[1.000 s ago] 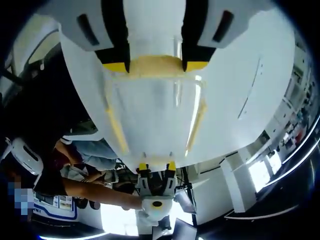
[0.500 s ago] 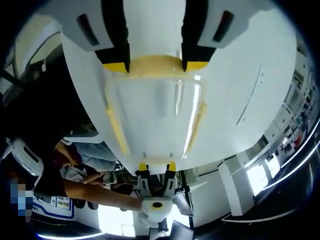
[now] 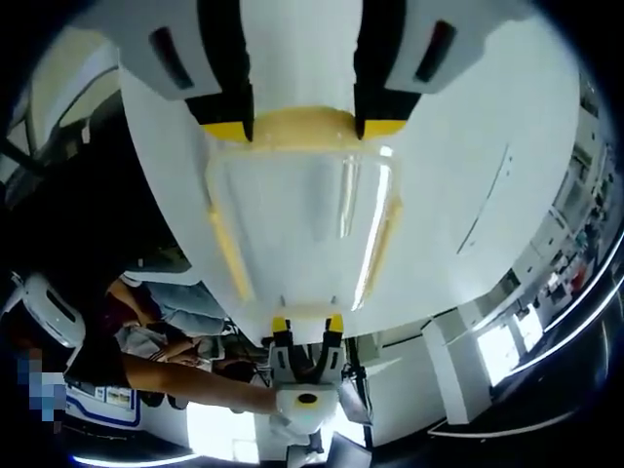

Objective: Snap each plastic latch of the storage box into its locked position after aligning the lid with the box until every specified latch is closed and the lid sits flush.

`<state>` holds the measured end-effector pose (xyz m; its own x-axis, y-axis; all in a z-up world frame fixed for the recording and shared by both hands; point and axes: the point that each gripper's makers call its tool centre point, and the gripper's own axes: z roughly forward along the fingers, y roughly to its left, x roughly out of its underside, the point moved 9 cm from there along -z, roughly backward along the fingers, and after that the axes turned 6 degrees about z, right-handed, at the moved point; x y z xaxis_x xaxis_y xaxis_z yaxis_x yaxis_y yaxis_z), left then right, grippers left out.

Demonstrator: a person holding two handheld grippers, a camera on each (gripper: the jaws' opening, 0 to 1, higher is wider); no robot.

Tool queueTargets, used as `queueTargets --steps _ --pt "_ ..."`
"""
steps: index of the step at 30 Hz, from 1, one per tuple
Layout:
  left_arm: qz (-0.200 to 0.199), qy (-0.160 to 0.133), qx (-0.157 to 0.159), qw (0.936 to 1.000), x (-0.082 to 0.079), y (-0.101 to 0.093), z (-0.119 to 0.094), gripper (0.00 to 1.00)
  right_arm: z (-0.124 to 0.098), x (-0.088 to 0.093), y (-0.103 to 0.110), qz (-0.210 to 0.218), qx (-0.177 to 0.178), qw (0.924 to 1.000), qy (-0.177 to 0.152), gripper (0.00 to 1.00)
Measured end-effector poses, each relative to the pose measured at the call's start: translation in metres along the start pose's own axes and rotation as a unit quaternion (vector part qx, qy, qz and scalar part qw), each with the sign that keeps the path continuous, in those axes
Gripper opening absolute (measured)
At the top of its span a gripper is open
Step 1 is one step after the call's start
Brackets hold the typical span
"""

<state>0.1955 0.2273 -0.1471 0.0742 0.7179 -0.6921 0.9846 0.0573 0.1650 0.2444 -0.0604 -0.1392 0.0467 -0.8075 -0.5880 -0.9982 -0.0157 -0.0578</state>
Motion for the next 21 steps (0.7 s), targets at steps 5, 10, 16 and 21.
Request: queueTargets --steps 5,10,16,21 --pt "-0.002 0.003 -0.002 1.0 0.004 0.004 -0.004 0.39 0.004 -0.003 0.001 -0.004 0.001 0.9999 0.015 0.38" --pt "-0.003 0.008 -0.001 1.0 0.007 0.005 -0.006 0.39 0.006 -0.006 0.003 -0.011 0.002 0.9993 0.036 0.38" --pt "0.005 0.02 0.014 0.9997 0.013 0.004 -0.005 0.38 0.003 -0.016 -0.004 0.01 0.028 0.9988 0.039 0.0" --pt "-0.001 0.004 0.002 1.0 0.018 0.01 -0.005 0.38 0.001 -0.02 -0.004 -0.006 0.05 0.9966 0.065 0.0"
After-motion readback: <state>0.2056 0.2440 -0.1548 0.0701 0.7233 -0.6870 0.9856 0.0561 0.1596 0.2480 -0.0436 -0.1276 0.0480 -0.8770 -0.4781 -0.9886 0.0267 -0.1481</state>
